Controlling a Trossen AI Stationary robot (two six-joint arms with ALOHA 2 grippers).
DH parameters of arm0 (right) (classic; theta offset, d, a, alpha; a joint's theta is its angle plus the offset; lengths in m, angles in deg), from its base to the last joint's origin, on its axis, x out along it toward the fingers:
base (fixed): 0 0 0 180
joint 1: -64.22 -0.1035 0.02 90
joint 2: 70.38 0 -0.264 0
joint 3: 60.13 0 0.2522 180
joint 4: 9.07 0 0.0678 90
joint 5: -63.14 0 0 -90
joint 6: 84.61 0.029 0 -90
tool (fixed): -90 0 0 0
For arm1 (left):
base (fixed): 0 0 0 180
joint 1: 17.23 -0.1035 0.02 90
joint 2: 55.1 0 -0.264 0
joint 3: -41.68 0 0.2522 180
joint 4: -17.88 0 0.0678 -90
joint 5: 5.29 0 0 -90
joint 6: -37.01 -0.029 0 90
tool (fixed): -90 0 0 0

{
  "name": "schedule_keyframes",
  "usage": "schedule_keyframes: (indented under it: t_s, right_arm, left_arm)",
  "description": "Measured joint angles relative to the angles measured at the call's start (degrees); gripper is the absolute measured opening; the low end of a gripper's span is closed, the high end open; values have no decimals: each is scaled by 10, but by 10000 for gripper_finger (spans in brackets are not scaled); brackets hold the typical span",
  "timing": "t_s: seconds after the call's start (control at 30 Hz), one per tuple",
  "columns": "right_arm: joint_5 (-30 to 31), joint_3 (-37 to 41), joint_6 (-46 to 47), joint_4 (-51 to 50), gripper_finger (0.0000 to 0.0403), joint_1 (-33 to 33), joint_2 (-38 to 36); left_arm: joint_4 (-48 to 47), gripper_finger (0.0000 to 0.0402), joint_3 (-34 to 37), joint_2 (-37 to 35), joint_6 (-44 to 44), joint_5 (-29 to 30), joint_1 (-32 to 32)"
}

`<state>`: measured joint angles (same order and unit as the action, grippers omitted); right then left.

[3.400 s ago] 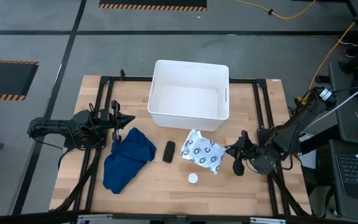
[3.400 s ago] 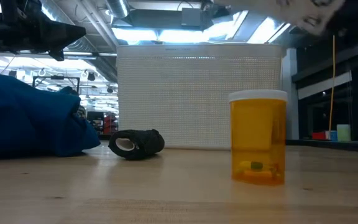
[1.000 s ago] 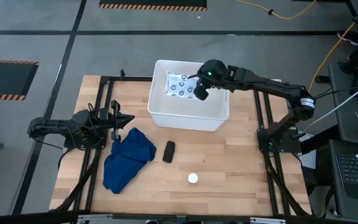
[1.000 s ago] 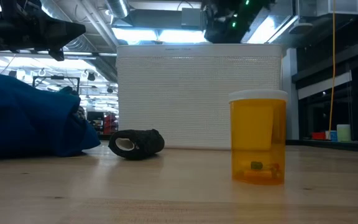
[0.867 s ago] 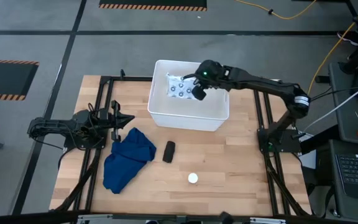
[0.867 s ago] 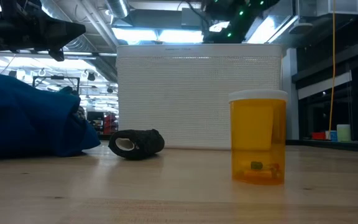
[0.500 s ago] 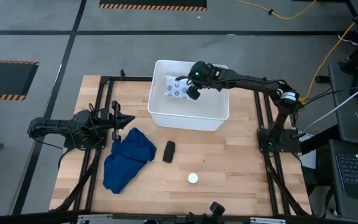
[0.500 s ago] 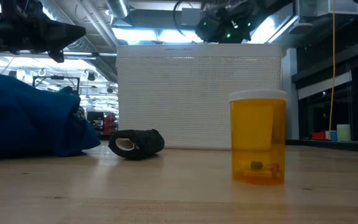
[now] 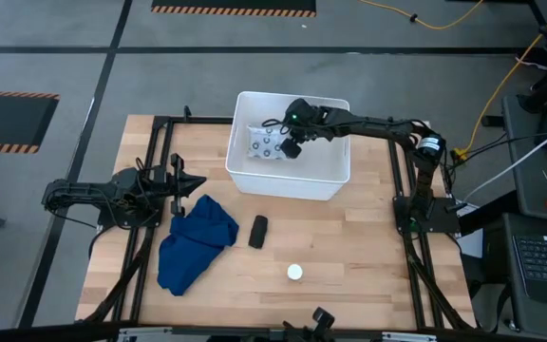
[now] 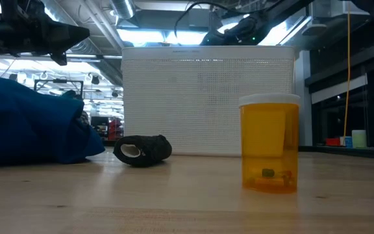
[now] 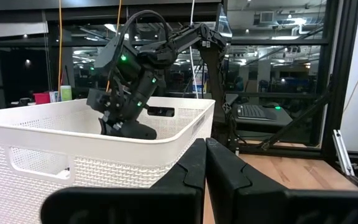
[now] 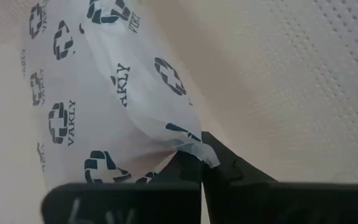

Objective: Pick & place medical supplies in basket/bin
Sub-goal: Put the mailer bag into the white bin

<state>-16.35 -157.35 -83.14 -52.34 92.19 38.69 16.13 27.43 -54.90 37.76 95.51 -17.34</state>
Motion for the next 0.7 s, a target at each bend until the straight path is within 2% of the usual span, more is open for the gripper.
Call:
schedule_keyframes:
  t_s: [0.23,0.7]
  right_arm:
    - [-13,0,29,0,0,0,0]
    - [-11,0,11,5,14,0,0]
  left_arm:
    - [0,3,0,0,0,0,0]
    - [0,3,0,0,0,0,0]
